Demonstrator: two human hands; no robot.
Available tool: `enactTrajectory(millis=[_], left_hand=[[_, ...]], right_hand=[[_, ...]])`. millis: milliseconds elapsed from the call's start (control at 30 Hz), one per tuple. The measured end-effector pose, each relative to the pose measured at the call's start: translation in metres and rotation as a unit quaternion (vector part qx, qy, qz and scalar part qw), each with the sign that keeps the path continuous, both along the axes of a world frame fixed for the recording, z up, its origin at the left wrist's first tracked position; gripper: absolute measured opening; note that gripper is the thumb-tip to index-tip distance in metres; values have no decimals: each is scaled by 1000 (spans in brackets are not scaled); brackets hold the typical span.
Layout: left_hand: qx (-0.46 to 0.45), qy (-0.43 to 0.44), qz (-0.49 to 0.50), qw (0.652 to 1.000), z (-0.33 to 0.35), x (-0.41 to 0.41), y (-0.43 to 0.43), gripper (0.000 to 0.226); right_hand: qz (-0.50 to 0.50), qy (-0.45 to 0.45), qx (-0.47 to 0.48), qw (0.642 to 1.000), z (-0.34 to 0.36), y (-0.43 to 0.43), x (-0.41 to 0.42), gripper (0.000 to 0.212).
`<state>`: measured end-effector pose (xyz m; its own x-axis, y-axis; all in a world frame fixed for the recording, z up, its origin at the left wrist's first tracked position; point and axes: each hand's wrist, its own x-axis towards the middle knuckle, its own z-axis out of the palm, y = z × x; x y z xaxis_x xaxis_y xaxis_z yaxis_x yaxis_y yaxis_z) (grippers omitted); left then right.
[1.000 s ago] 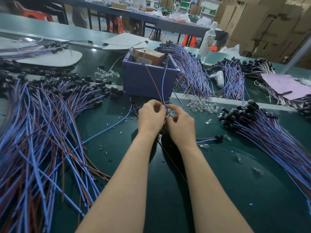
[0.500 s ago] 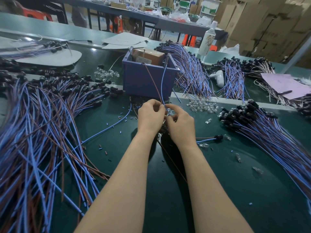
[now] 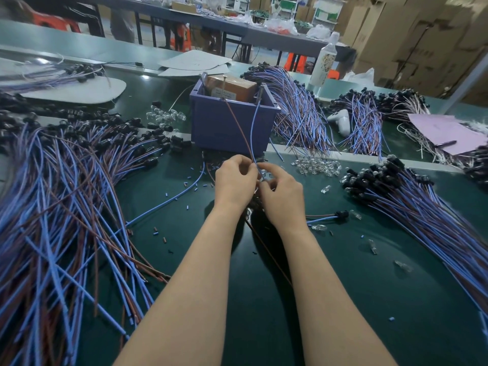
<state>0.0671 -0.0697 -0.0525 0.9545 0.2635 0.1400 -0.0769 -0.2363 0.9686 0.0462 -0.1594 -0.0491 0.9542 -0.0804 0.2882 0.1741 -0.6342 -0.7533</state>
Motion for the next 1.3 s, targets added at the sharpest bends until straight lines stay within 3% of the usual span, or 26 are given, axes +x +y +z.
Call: enactTrajectory(millis=[167,267,400,467,500,567,633,667,733,767,833,933,1067,1300], left_hand=[[-51,-4,-22,998,3,-1,2,16],[-90,-55,-11,994,12,-4,2,17],[-175,-130,120,969,30,-8,12,14],[-190,-133,215,949,32,-7,26,11],[-201,-139,258,935,33,-8,32,14],[-221,-143,309,914,32,-7,43,47],[-205,-118,321,917,29,-8,48,75],[-165,-112,333,922,29,-10,48,76],[-26,-155,347,925,31,-13,44,57],[50,-193,311,929,32,-14,39,44],[165,-206,141,954,33,-12,25,29],[275,-81,-78,955,24,-11,6,23],[227,-27,-130,965,13,-10,1,17],[120,-56,-209,969,11,-9,7,13]], right_hand=[[14,-10,-14,1000,5,-1,-2,36],[30,-10,-22,999,13,-5,-3,27],[-22,-40,-16,999,23,-19,-1,20],[-68,-9,-20,997,26,-32,0,21],[-79,30,-37,996,27,-38,1,22],[-59,137,-105,983,26,-42,1,26],[-12,200,-161,966,23,-35,-1,26],[3,203,-172,964,22,-31,-1,23],[16,197,-178,964,23,-25,2,21],[23,196,-179,964,24,-24,3,19],[31,178,-161,970,24,-27,6,16],[19,79,-5,997,20,-33,8,12],[26,32,159,986,14,-36,7,10],[106,50,265,957,14,-43,8,12]])
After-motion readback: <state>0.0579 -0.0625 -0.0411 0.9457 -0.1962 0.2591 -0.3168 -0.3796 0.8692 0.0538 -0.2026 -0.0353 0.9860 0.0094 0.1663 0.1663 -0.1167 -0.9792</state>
